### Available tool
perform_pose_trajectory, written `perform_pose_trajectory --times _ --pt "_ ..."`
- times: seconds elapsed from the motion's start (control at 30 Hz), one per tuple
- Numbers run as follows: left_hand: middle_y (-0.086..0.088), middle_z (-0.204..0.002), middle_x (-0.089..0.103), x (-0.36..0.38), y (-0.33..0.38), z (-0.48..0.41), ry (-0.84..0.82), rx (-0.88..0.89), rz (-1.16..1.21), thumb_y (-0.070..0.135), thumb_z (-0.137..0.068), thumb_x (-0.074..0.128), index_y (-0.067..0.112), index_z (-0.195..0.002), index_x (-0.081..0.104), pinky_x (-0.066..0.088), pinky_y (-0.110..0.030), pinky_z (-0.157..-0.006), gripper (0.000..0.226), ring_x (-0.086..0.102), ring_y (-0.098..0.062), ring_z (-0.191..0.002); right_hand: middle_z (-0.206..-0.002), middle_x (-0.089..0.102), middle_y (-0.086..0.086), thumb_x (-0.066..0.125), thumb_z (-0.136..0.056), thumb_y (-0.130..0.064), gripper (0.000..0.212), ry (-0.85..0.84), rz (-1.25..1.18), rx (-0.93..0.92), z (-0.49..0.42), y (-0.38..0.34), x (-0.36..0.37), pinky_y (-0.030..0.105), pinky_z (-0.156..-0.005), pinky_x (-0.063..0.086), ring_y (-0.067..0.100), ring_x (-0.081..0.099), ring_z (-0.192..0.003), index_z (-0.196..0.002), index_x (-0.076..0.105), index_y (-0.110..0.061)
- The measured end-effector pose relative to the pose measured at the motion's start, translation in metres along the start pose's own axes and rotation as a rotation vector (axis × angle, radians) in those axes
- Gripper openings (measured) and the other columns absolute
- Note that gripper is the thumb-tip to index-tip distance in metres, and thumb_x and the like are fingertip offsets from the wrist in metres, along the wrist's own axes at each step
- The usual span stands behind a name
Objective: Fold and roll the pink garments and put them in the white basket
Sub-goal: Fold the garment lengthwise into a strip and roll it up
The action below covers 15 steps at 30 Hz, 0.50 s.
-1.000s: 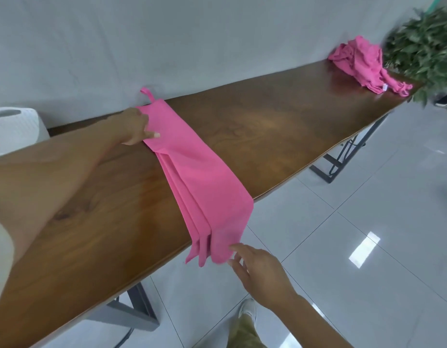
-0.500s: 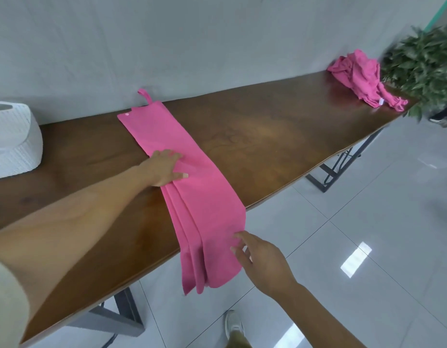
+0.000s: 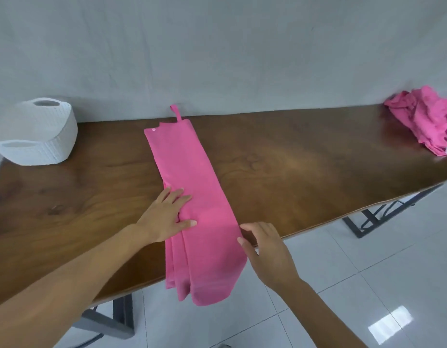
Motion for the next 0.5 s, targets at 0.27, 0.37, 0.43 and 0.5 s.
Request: perform_pose_trajectory --times 0.27,0.37,0.43,0.5 --pt "0.011 -0.169 0.004 0.017 0.022 0.04 0.063 -0.05 0.017 0.087 -0.085 0.033 0.036 -0.161 0.015 -0.004 -0.033 -0.126 0.093 -0.013 -0.015 -0.155 -0.129 0.051 -0.015 0.05 -0.101 -0.047 0.037 -0.125 -0.002 -0.208 -0.046 0.015 0.014 0.026 -0.096 0.045 0.005 0.044 -0.118 -0.132 0.054 -0.027" --pt "0.016 -0.168 0.002 0.022 0.028 0.049 0.053 -0.096 0.046 0.088 -0.083 0.036 0.041 -0.16 0.016 0.002 -0.038 -0.128 0.093 -0.015 -0.011 -0.154 -0.134 0.049 -0.015 0.049 -0.102 -0.047 0.039 -0.173 -0.017 -0.283 -0.057 0.016 0.021 0.027 -0.1 0.045 0.006 0.043 -0.122 -0.134 0.054 -0.026" --pt "0.017 -0.168 0.006 0.023 0.031 0.053 0.055 -0.109 0.072 0.089 -0.081 0.041 0.044 -0.159 0.018 0.006 -0.04 -0.128 0.093 -0.011 -0.01 -0.155 -0.136 0.046 -0.016 0.05 -0.101 -0.047 0.04 -0.191 -0.035 -0.325 -0.063 0.016 0.025 0.026 -0.101 0.044 0.004 0.042 -0.125 -0.135 0.054 -0.026" --pt "0.019 -0.165 0.011 0.019 0.032 0.053 0.045 -0.123 0.125 0.088 -0.078 0.047 0.046 -0.156 0.024 0.008 -0.039 -0.126 0.092 -0.005 -0.01 -0.154 -0.137 0.044 -0.016 0.051 -0.101 -0.047 0.04 -0.189 -0.036 -0.367 -0.069 0.015 0.028 0.024 -0.102 0.043 0.004 0.041 -0.126 -0.135 0.055 -0.026"
Point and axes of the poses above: each hand's wrist, its own z-axis away from the middle knuckle, its own x-axis out of the palm, y = z × x, the point moved 5 cm from there along -z, towards the middle knuckle
